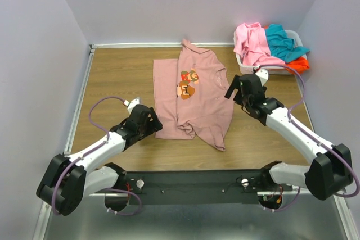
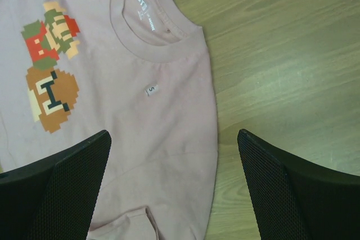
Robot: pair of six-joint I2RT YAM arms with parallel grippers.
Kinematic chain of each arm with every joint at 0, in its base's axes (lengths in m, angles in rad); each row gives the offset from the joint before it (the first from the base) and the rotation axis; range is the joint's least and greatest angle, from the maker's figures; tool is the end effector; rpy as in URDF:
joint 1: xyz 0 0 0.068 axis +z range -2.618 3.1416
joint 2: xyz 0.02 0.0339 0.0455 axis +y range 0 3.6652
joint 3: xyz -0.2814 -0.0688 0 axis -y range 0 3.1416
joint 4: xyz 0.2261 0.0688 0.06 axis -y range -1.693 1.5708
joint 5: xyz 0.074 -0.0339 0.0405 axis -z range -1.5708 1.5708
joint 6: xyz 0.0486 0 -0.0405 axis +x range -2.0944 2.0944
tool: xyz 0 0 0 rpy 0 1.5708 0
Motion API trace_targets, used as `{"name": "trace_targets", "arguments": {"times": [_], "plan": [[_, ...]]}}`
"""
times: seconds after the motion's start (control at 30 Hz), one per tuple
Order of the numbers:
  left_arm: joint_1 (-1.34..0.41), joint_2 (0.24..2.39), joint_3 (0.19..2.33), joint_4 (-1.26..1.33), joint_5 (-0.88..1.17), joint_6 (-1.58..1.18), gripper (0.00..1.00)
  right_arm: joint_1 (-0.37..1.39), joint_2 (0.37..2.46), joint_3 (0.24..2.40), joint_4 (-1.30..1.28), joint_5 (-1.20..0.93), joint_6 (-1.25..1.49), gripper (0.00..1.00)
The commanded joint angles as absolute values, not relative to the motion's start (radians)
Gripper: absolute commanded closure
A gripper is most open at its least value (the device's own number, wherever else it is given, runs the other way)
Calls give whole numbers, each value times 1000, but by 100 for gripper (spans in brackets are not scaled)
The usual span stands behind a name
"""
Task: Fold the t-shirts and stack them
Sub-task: Flatten the tshirt out
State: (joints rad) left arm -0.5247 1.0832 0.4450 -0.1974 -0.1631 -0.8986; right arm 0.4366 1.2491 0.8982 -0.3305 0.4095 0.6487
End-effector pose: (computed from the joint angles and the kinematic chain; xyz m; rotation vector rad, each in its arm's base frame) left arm 0.1661 -0.0870 0.1851 -0.5297 2.3867 -0.4633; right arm 0.2402 0.0907 0.2844 0.4453 2.1450 0.1488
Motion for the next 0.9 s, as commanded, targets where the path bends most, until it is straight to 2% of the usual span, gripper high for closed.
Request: {"name": "trace_targets", "arguments": {"times": [0.0, 0.3, 0.53, 0.7, 0.87], "plan": [[-523, 1107, 462, -218, -138, -888, 12, 437, 1164, 850, -321, 406, 706, 0], [-549, 1285, 558, -299, -113, -842, 20, 436, 1066, 793, -321, 423, 693, 0], [-618, 1402, 632, -340, -83, -811, 43, 437, 988, 765, -322, 483, 673, 0], [-664, 1431, 630, -431, -124, -862, 47, 437, 939, 753, -324, 488, 672, 0], [-692, 1375, 633, -508, -153, -928, 46, 436, 925, 749, -325, 473, 670, 0]]}}
